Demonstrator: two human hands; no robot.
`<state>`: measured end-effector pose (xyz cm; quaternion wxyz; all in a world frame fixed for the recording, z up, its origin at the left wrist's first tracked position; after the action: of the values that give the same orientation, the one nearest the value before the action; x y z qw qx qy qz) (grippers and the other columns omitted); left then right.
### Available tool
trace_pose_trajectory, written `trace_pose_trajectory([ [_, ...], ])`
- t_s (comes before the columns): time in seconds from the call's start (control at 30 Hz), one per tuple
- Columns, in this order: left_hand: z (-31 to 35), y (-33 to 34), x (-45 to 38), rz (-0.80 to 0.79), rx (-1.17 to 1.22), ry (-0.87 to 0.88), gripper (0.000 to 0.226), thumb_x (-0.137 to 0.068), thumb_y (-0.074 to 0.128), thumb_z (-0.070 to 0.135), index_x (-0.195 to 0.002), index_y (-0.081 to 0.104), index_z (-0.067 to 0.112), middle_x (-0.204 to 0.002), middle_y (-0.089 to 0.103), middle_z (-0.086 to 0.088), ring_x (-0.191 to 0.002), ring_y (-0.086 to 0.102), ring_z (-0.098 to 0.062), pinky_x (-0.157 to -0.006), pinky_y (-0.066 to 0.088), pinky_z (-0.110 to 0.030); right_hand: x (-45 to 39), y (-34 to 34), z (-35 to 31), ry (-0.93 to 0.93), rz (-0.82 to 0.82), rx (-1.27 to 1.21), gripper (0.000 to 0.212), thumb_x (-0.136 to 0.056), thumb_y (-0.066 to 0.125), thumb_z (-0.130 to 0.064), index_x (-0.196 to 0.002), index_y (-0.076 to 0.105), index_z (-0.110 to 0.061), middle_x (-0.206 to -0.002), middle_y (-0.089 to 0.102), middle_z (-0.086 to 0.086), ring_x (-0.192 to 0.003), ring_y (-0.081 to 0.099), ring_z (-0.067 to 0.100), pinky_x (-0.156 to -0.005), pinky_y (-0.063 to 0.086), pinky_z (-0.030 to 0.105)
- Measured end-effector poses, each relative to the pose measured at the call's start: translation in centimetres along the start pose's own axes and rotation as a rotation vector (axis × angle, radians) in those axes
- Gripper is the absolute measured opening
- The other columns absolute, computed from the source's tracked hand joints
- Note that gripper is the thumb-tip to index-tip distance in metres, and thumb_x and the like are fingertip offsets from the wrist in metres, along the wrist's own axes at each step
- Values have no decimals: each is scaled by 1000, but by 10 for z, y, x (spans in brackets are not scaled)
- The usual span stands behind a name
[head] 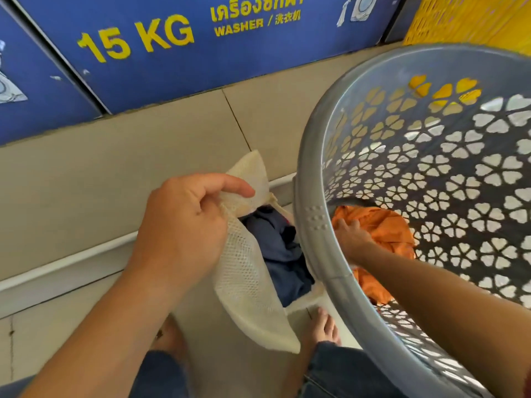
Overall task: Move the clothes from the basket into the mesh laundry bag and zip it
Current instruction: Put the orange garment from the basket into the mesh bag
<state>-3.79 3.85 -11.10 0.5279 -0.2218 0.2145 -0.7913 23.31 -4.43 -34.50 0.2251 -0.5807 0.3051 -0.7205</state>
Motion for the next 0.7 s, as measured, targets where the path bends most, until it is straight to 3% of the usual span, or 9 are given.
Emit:
trace_pose_trajectory([
  [0.07, -1, 2, 2, -80, 3, -36, 47, -94, 44, 2, -83, 77, 33, -47, 59, 10, -43, 41, -8, -42, 28, -17, -5, -4, 9, -64, -29, -45, 48, -82, 60, -33, -129, 56, -25, -127, 61, 8, -115, 60, 33, -94, 53, 47],
  [0.13, -2, 5, 3, -180, 12, -104, 37, -96, 47, 14, -91, 76, 36, -84, 72, 14, -69, 57, -8, -59, 40, -18, -16, 0, 28, -94, -2, -128, 50, -73, 61, -33, -123, 57, -32, -120, 67, 2, -111, 65, 27, -90, 56, 42],
  [0.2, 1, 8, 6, -248, 8, -146, 24, -93, 51, 28, -97, 74, 34, -104, 71, 13, -93, 64, -9, -78, 50, -27, -1, -18, 33, -93, 41, -235, 57, -70, 57, -30, -127, 55, -35, -120, 67, 1, -112, 64, 27, -92, 55, 40],
  [0.3, 0, 15, 14, -277, -149, -154, 31, -81, 68, 39, -111, 70, 30, -121, 65, 8, -114, 58, -15, -94, 43, -29, 48, -63, 24, -75, 71, -372, 61, -65, 49, -20, -124, 55, -35, -110, 67, 2, -105, 65, 29, -87, 57, 41],
  [0.4, 3, 12, 18, -206, -192, -121, 31, -82, 70, 24, -112, 70, 31, -127, 62, 1, -114, 57, -19, -92, 41, -26, 86, -89, 19, -82, 149, -473, 68, -67, 47, -16, -133, 55, -29, -116, 66, 6, -108, 62, 29, -92, 55, 42],
  [0.5, 15, 1, 24, -182, -127, -49, 29, -89, 59, 12, -107, 73, 29, -124, 66, 3, -111, 59, -18, -85, 40, -23, 125, -106, 14, -102, 249, -624, 68, -66, 50, -15, -133, 58, -29, -116, 65, 0, -108, 61, 23, -87, 52, 32],
  [0.57, 24, -5, 31, -162, -66, -26, 33, -88, 56, 8, -101, 75, 31, -123, 67, 1, -113, 58, -18, -87, 41, -24, 151, -117, 13, -121, 334, -737, 46, -70, 53, -8, -108, 66, -30, -98, 67, -7, -95, 63, 19, -75, 50, 26],
  [0.63, 34, -15, 43, -111, 30, 2, 39, -85, 54, 5, -87, 74, 38, -118, 68, 3, -111, 59, -17, -87, 44, -26, 181, -131, 14, -123, 466, -875, 29, -70, 54, -4, -81, 63, -29, -76, 65, -8, -76, 62, 16, -63, 48, 30],
  [0.7, 47, -31, 54, -38, 148, 6, 43, -82, 53, 2, -79, 72, 41, -112, 67, 5, -105, 59, -15, -79, 45, -24, 213, -146, 15, -115, 617, -1037, 16, -69, 57, -5, -74, 60, -20, -66, 62, -1, -66, 59, 16, -59, 47, 38],
])
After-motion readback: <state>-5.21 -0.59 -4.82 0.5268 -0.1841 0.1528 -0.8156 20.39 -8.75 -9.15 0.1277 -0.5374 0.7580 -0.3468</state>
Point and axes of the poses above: each hand's wrist, its own x-axis away from the middle knuckle, its own y-axis out of the palm, z = x × y, the point moved 3 cm from there along -x, towards the middle knuckle
